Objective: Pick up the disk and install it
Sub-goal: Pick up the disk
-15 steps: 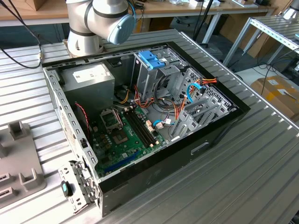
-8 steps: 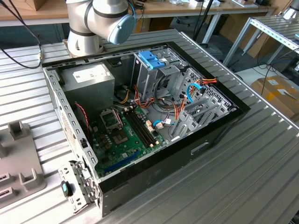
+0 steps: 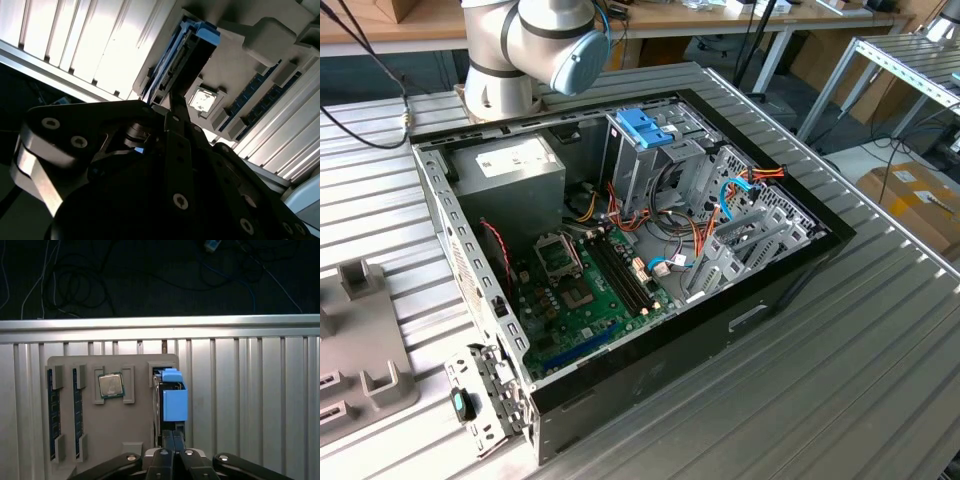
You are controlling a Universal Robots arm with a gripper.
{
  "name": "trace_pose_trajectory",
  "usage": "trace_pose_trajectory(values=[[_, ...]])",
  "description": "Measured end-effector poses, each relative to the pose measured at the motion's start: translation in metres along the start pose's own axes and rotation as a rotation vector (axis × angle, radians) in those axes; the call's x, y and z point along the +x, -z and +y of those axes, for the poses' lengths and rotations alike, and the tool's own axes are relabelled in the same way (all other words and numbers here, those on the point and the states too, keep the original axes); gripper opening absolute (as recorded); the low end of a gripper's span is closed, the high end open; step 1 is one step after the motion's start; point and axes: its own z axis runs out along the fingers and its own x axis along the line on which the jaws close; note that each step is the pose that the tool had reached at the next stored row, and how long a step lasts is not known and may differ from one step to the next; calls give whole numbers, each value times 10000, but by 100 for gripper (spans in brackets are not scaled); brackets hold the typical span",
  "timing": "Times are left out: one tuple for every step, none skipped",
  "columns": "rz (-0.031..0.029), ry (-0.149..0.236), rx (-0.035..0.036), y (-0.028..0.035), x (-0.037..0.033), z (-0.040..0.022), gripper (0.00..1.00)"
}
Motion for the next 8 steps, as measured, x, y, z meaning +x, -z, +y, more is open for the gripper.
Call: trace_pose_trajectory(values=[[0,0,1,0,0,0,11],[0,0,2,-1,0,0,11],[0,-1,3,-2,1,0,11],[-1,0,2,-1,2,0,11],[0,-1,1,-1,3,0,17],[0,0,3,-1,3,0,23],[9,0,1,-1,4,0,29],[19,1,1,-2,5,0,36]])
